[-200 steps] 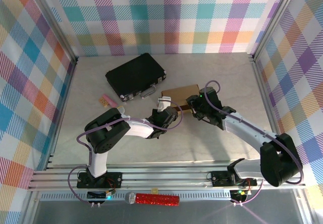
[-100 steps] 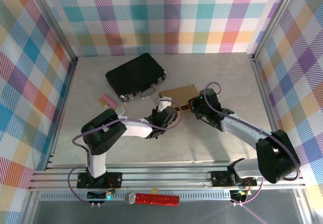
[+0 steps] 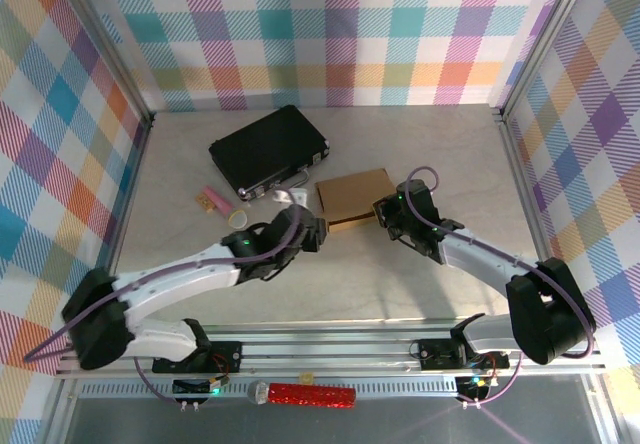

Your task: Fold the paper box

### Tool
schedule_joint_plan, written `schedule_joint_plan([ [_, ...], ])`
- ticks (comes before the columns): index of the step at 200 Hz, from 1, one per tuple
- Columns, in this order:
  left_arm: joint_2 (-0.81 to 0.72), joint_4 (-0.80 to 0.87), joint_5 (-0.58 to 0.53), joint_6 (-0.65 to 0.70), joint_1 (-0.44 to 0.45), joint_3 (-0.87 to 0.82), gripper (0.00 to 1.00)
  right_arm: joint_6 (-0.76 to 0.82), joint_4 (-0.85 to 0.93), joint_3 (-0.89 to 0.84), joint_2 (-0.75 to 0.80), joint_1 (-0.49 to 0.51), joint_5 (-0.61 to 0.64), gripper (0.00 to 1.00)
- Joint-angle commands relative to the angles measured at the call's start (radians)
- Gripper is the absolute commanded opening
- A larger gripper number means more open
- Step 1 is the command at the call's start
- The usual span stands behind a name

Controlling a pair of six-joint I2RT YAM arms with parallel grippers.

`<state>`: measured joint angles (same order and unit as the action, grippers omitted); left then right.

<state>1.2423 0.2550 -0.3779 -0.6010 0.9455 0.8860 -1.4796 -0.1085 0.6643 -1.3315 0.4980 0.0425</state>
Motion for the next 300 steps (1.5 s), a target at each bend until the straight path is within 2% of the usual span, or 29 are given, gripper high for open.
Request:
schedule_joint_plan([
  [1,-0.070,0.275,0.116,-0.195,-0.071,0.115,0.50,0.024,0.119,0.015,0.004,-0.004,-0.029,0.00],
  [28,0.065,0.388,0.447,-0.236,-0.274,0.275,0.49,0.057,0.170,0.037,0.000,-0.011,-0.051,0.00],
  [46,0.194,0.405,0.518,-0.193,-0.301,0.393,0.49,0.074,0.185,0.042,-0.010,-0.018,-0.060,0.00],
  [66,0.330,0.374,0.556,-0.176,-0.309,0.467,0.49,0.102,0.200,0.053,-0.029,-0.028,-0.073,0.00],
  [91,0.439,0.286,0.609,-0.242,-0.340,0.437,0.44,0.118,0.200,0.065,-0.049,-0.043,-0.090,0.00],
  [109,0.474,0.187,0.636,-0.294,-0.346,0.417,0.45,0.129,0.213,0.090,-0.061,-0.048,-0.102,0.00],
  [151,0.514,0.102,0.666,-0.375,-0.355,0.368,0.47,0.130,0.248,0.126,-0.069,-0.050,-0.115,0.00],
  [215,0.588,-0.020,0.705,-0.399,-0.379,0.368,0.46,0.122,0.266,0.127,-0.070,-0.052,-0.137,0.00],
  [248,0.619,-0.084,0.742,-0.430,-0.381,0.368,0.41,0.125,0.271,0.148,-0.089,-0.051,-0.156,0.00],
  [281,0.618,-0.092,0.740,-0.433,-0.382,0.357,0.20,0.127,0.278,0.161,-0.099,-0.053,-0.157,0.00],
  [300,0.600,-0.074,0.731,-0.424,-0.384,0.352,0.19,0.134,0.282,0.161,-0.108,-0.056,-0.164,0.00],
])
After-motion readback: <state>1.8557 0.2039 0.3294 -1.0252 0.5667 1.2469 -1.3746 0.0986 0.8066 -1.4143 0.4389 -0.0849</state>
